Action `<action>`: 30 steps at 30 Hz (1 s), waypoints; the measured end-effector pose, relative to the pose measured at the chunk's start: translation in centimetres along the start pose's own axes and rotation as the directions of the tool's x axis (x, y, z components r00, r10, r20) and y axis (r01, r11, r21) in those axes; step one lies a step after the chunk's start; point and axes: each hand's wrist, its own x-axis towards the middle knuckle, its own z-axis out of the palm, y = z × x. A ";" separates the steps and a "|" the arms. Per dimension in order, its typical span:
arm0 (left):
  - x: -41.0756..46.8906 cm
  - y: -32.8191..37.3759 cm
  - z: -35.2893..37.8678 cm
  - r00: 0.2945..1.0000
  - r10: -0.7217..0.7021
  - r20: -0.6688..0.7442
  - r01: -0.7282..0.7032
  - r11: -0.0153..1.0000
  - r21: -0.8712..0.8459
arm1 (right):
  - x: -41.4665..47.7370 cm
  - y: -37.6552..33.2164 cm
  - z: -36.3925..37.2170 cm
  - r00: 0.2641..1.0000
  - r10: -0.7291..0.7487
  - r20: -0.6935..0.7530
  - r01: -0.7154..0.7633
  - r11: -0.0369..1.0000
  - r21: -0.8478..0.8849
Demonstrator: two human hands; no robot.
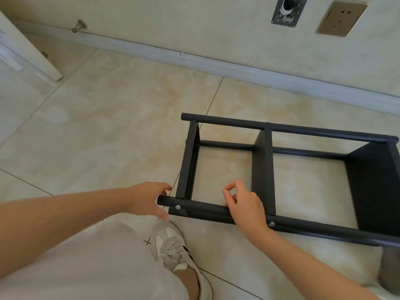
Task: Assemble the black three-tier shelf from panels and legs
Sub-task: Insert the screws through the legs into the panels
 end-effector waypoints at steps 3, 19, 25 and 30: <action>1.5 0.3 1.7 0.998 0.058 -0.036 -0.061 0.996 -0.069 | 0.5 -0.1 -0.1 0.997 0.056 0.047 -0.060 0.993 0.101; 3.8 -1.0 2.8 0.967 0.224 -0.119 -0.178 0.934 0.310 | 16.7 -6.5 -4.2 0.969 -0.244 -0.045 0.241 0.969 -0.052; 4.2 -1.4 1.9 0.971 0.231 -0.057 -0.213 0.951 0.224 | 21.6 -8.8 -3.1 0.895 -0.439 0.072 0.436 0.833 -0.340; 5.5 -0.9 -1.2 0.966 0.189 -0.174 -0.221 0.957 -0.189 | 23.0 -8.1 -2.5 0.908 -0.413 0.070 0.418 0.884 -0.208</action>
